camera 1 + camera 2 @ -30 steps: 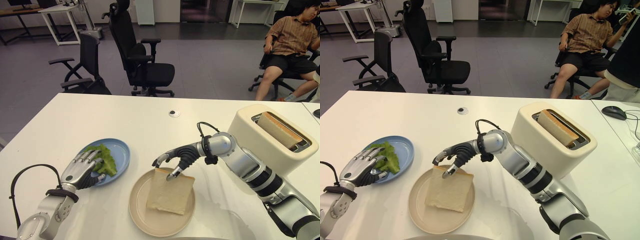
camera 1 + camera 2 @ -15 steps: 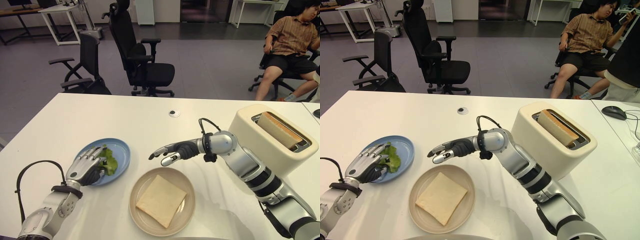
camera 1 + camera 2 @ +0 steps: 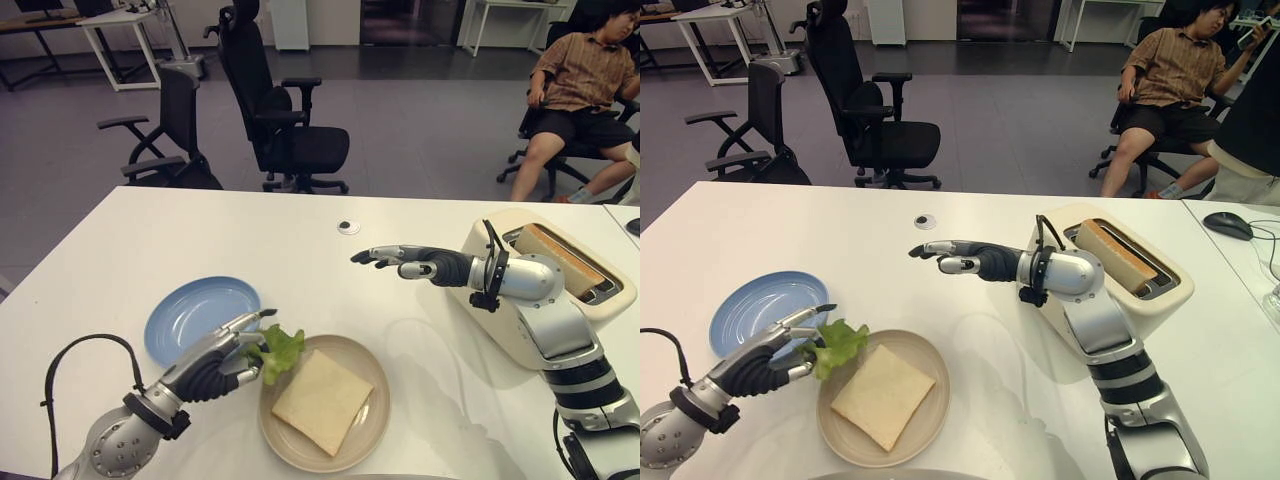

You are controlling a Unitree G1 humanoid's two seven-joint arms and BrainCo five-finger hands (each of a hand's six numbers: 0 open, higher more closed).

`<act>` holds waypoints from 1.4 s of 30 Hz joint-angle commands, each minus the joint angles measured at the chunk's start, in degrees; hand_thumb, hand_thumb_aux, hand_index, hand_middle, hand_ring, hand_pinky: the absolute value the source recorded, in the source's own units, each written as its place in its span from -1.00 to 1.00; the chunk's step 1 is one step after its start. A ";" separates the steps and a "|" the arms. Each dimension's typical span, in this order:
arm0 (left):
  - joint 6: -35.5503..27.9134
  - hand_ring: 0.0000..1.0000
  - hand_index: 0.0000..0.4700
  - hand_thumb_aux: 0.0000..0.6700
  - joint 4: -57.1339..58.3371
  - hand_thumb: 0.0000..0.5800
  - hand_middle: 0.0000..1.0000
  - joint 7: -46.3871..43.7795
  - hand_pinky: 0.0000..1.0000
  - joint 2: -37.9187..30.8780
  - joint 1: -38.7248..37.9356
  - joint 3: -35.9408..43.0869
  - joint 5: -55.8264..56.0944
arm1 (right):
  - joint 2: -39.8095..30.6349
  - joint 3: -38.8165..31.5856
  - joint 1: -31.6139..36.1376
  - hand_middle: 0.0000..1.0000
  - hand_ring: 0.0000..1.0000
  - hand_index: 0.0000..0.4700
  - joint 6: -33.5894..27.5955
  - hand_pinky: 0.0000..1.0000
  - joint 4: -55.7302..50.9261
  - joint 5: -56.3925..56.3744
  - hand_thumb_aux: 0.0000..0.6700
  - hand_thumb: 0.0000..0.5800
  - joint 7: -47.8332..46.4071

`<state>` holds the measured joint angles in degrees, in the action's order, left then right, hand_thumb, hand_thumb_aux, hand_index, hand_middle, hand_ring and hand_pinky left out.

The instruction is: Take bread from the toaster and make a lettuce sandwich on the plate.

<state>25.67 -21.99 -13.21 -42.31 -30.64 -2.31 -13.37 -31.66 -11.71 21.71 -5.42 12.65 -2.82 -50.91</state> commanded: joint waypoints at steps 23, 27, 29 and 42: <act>-5.55 -1.00 -1.00 -1.00 -8.03 -1.00 -1.00 -3.98 -1.00 9.51 -3.28 4.47 -10.14 | -0.66 -0.90 -5.62 -1.00 -1.00 -1.00 4.33 -1.00 3.10 2.48 -1.00 -1.00 3.64; -3.28 -1.00 -1.00 -1.00 -8.27 -1.00 -1.00 -3.09 -1.00 10.04 -3.12 1.55 -7.07 | -3.68 10.77 -8.21 -1.00 -1.00 -1.00 11.27 -1.00 6.99 13.97 -1.00 -1.00 18.00; -1.09 -1.00 -1.00 -1.00 -8.72 -1.00 -1.00 -2.50 -1.00 10.95 -2.36 0.79 -3.91 | -7.61 21.12 -10.82 -1.00 -1.00 -1.00 13.78 -1.00 5.95 18.61 -1.00 -1.00 24.38; 3.50 -1.00 -1.00 -1.00 -7.41 -1.00 -1.00 -5.26 -1.00 14.29 1.02 -2.91 17.86 | -16.94 32.11 -26.93 -1.00 -1.00 0.47 17.07 -1.00 -7.19 22.49 0.47 0.86 26.52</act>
<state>29.08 -30.02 -17.40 -27.91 -29.82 -4.43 3.39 -47.97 21.16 -4.54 11.81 5.07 21.06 -23.01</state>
